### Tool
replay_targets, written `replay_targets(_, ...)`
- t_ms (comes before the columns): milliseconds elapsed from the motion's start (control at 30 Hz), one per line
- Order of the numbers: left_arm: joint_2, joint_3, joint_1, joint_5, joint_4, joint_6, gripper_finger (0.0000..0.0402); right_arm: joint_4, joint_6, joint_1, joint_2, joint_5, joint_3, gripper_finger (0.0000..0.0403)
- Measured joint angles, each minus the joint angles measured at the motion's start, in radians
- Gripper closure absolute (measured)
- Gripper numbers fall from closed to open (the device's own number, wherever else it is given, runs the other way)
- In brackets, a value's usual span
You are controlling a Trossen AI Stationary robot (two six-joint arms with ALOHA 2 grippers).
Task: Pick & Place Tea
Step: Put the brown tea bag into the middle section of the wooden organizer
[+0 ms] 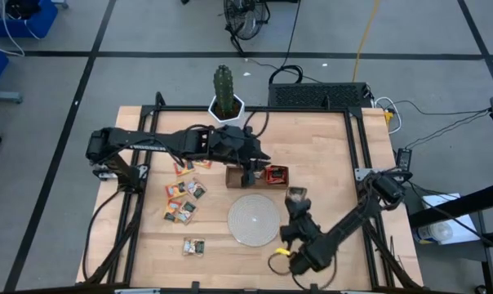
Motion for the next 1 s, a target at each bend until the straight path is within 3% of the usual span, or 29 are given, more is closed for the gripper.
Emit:
replay_targets(133,0.066,0.001,0.011,0.042,0.078,-0.06,0.0321,-0.002,-0.058,-0.074,-0.001,0.116,-0.033,0.0403)
replay_targets(300,0.148,-0.001,0.045,0.047,0.107,-0.118,0.0266,0.021,-0.091,-0.146,-0.001,0.217,-0.089,0.0403)
replay_targets(600,0.15,0.001,0.09,0.059,0.109,-0.195,0.0164,0.018,-0.087,-0.192,-0.001,0.264,-0.123,0.0403)
replay_targets(1000,0.15,0.001,0.068,0.164,0.151,-0.204,0.0148,0.043,-0.092,-0.206,-0.002,0.316,-0.123,0.0403)
